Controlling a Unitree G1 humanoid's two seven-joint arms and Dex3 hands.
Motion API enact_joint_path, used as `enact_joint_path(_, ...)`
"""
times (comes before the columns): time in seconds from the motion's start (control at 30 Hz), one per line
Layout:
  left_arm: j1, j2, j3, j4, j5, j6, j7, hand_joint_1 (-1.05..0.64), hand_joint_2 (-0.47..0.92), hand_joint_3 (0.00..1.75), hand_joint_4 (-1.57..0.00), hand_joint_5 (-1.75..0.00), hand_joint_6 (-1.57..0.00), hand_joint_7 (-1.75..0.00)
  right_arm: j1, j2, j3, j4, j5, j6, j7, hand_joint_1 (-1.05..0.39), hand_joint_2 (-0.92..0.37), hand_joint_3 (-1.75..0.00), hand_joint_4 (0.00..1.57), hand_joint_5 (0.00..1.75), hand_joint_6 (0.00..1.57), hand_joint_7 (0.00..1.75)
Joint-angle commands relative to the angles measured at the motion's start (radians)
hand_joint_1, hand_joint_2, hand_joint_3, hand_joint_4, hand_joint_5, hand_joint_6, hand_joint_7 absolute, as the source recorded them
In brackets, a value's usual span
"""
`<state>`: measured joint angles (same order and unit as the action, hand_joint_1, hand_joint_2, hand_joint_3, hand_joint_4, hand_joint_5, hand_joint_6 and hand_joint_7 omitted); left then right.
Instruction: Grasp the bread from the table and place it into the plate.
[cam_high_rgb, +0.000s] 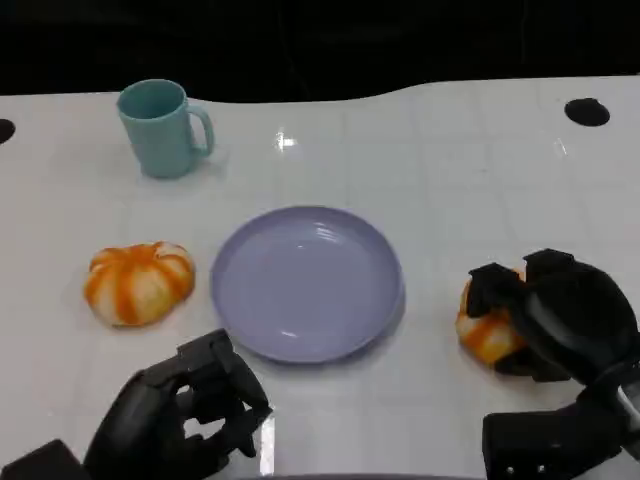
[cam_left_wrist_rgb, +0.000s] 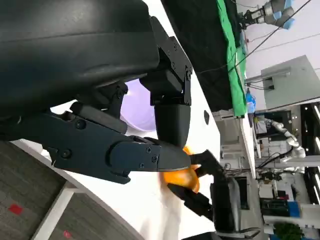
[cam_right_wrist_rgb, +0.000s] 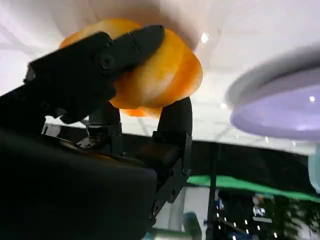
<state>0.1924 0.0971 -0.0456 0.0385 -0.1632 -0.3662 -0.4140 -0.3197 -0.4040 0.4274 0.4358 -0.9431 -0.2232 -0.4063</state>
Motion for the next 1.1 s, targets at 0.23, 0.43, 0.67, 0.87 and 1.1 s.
enact_joint_path(0.23,0.008,0.009,0.0,-0.017,-0.006,0.01,0.002,-0.55,0.92,0.3,-0.67,-1.75,-0.59,-1.53,-0.055,0.03,-0.019,-0.002,0.064,-0.075,-0.098,-0.15,-0.29,-1.3,0.97,1.75,0.77,1.71)
enact_joint_path(0.43,0.009,0.005,-0.006,-0.017,0.01,0.007,0.014,-0.54,0.92,0.3,-0.67,-1.75,-0.6,-1.53,-0.085,0.036,-0.023,-0.051,0.077,-0.105,-0.087,-0.21,-0.36,-1.18,0.97,1.75,0.73,1.75)
enact_joint_path(0.67,0.012,0.004,-0.014,-0.025,0.013,0.009,0.01,-0.55,0.92,0.32,-0.67,-1.75,-0.59,-1.55,-0.11,0.094,-0.01,-0.094,0.119,-0.102,-0.016,-0.22,-0.31,-1.15,0.97,1.75,0.71,1.75)
enact_joint_path(0.87,0.006,0.002,-0.02,-0.017,0.013,0.007,0.012,-0.54,0.92,0.32,-0.67,-1.75,-0.59,-1.56,-0.204,0.174,0.009,0.006,0.158,-0.153,0.01,-0.21,-0.31,-1.27,0.98,1.75,0.72,1.75)
enact_joint_path(1.1,-0.003,-0.001,-0.026,0.003,0.021,-0.019,0.009,-0.54,0.92,0.31,-0.68,-1.75,-0.59,-1.56,-0.333,0.257,0.052,0.174,0.156,-0.178,0.014,-0.22,-0.28,-1.28,0.97,1.75,0.72,1.71)
